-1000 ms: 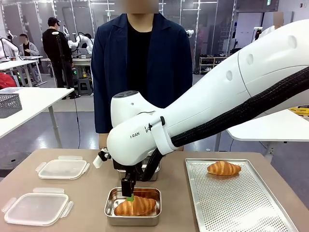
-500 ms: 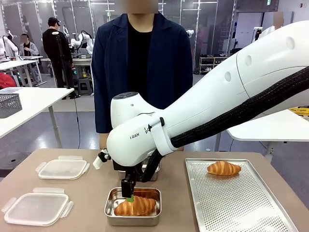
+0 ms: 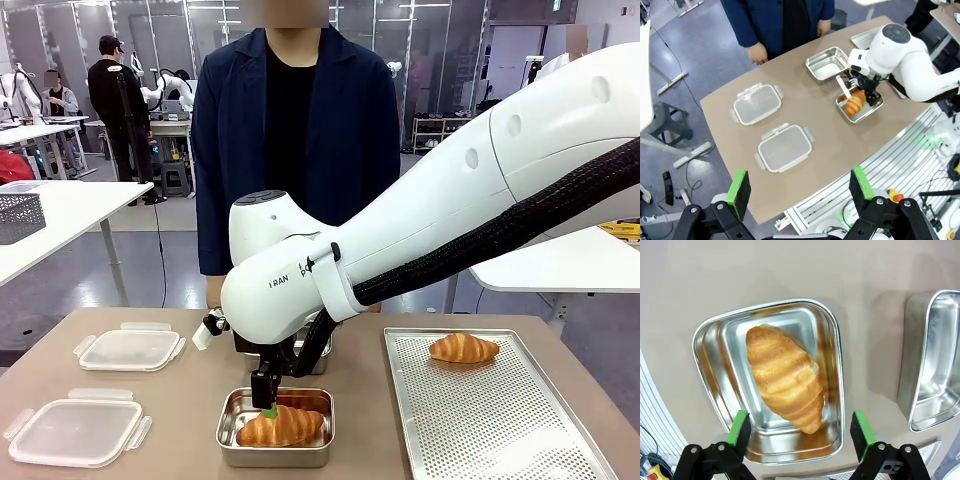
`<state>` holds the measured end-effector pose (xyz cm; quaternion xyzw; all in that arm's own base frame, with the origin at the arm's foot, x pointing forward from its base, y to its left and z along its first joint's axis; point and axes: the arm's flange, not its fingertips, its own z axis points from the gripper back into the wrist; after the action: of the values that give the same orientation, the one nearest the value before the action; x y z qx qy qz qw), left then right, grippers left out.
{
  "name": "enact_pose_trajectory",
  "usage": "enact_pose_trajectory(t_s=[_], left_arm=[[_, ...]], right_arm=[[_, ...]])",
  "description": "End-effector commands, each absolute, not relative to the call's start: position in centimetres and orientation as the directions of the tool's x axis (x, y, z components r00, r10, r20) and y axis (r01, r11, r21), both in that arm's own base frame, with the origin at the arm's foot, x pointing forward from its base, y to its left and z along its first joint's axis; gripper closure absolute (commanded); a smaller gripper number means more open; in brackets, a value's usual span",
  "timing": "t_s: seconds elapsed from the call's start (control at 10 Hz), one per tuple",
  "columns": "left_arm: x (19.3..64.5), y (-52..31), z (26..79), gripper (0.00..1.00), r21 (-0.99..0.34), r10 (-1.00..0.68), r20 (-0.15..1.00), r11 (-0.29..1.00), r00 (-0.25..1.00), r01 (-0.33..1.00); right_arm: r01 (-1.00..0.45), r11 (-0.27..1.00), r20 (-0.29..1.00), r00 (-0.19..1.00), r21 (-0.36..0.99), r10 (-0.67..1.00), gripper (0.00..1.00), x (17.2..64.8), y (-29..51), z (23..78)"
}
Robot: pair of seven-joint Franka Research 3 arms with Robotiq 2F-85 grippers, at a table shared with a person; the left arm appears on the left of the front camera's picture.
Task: Place the bread into the airtight container.
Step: Pick up a Butter Roll and place it into an empty Airtight Container.
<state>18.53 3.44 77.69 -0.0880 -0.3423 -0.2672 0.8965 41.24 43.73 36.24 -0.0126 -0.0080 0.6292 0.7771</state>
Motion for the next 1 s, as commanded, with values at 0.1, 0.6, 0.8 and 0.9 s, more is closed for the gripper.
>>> enact_pose_trajectory(t_s=[0.1, 0.6, 0.8, 0.9], left_arm=[[18.6, 3.4, 77.8, 0.0, 0.028, -0.431, 0.662, 0.831, 0.613, 0.555], [18.6, 3.4, 77.8, 0.0, 0.028, -0.431, 0.662, 0.831, 0.613, 0.555], [18.6, 3.4, 77.8, 0.0, 0.028, -0.431, 0.662, 0.831, 0.613, 0.555], [18.6, 3.4, 77.8, 0.0, 0.028, -0.431, 0.662, 0.831, 0.613, 0.555]], right_arm=[[-0.962, 0.272, 0.019, 0.271, -0.027, 0.962, 0.0, 41.1, 40.2, 41.3], [-0.901, 0.43, 0.102, 0.423, -0.052, 0.9, 0.0, 37.9, 25.7, 55.1], [-0.829, 0.558, 0.186, 0.545, -0.021, 0.817, 0.0, 34.8, 17.6, 60.2], [-0.788, 0.615, 0.238, 0.595, -0.016, 0.768, 0.0, 32.9, 14.2, 62.4]])
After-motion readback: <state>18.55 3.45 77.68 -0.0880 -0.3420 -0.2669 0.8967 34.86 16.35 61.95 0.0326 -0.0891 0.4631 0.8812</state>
